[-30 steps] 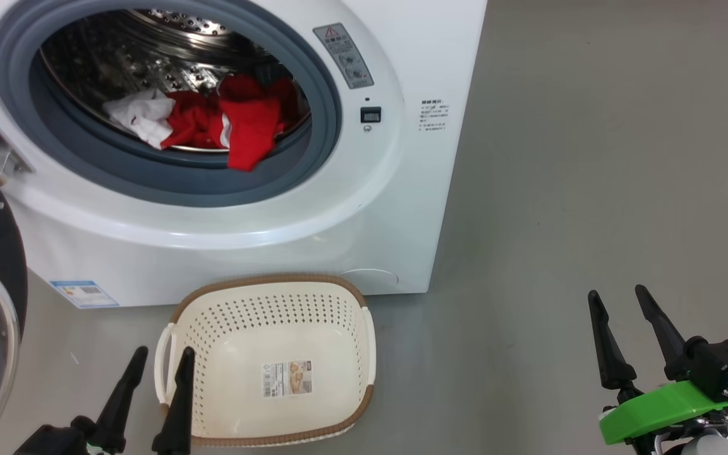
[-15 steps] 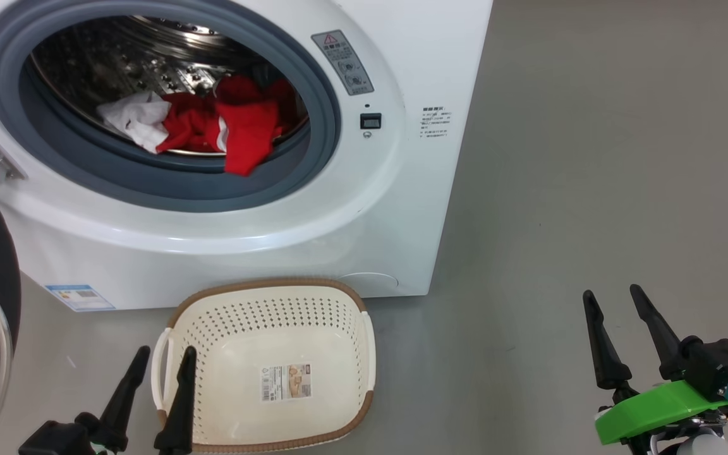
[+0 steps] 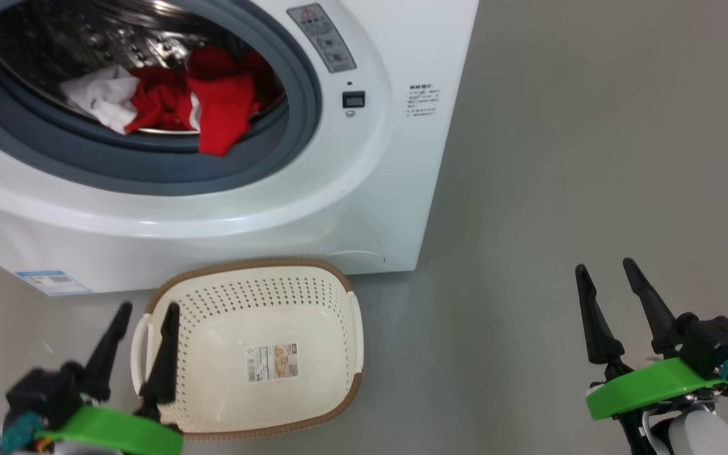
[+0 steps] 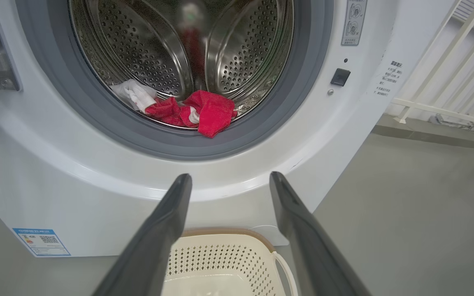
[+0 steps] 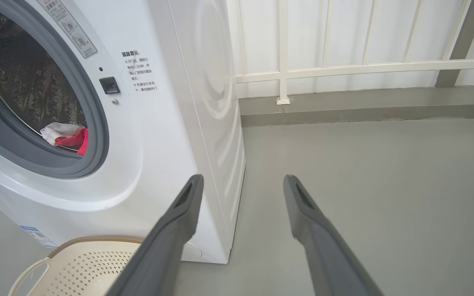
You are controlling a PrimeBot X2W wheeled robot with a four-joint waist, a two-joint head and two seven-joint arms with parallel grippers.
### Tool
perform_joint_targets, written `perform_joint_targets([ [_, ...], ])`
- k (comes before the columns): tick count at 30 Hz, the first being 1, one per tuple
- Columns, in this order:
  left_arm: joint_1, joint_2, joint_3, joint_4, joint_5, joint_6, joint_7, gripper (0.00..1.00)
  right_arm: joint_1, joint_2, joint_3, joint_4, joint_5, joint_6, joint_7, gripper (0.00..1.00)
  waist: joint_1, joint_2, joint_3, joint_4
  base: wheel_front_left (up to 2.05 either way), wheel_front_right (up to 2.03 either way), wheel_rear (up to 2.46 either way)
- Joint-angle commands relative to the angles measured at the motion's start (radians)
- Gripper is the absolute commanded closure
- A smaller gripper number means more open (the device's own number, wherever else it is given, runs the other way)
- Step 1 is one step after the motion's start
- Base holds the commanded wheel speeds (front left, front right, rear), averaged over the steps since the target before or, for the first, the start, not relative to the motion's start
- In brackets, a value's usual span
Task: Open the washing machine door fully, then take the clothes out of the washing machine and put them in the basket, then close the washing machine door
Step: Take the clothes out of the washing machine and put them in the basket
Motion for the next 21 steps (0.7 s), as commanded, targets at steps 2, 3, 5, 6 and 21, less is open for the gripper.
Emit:
perform_joint_targets([
  [2, -0.09, 0.05, 0.022, 0.009, 0.005, 0.001, -0.005, 0.0, -0.035, -0.001, 0.019, -0.028, -0.003, 0.005, -0.006, 0.0, 0.0, 0.0, 0.046, -0.022, 0.0, 0.0, 0.0],
  [3, -0.122, 0.062, 0.016, 0.025, 0.006, 0.001, -0.005, 0.0, -0.04, 0.0, 0.019, -0.03, -0.002, 0.005, -0.006, 0.0, 0.0, 0.0, 0.056, -0.025, 0.0, 0.0, 0.0],
  [5, -0.186, 0.082, 0.004, 0.074, 0.013, 0.001, -0.005, 0.0, -0.049, 0.003, 0.018, -0.032, -0.001, 0.005, -0.006, 0.0, 0.0, 0.0, 0.077, -0.032, 0.0, 0.0, 0.0],
  [6, -0.222, 0.091, -0.005, 0.105, 0.017, 0.001, -0.005, 0.0, -0.054, 0.004, 0.019, -0.033, -0.001, 0.005, -0.006, 0.0, 0.0, 0.0, 0.087, -0.036, 0.0, 0.0, 0.0],
  [21, -0.709, 0.154, -0.133, 0.455, -0.009, 0.001, 0.149, 0.0, -0.135, 0.009, 0.064, -0.048, 0.062, 0.005, -0.006, 0.0, 0.0, 0.0, 0.231, -0.102, 0.0, 0.0, 0.0],
])
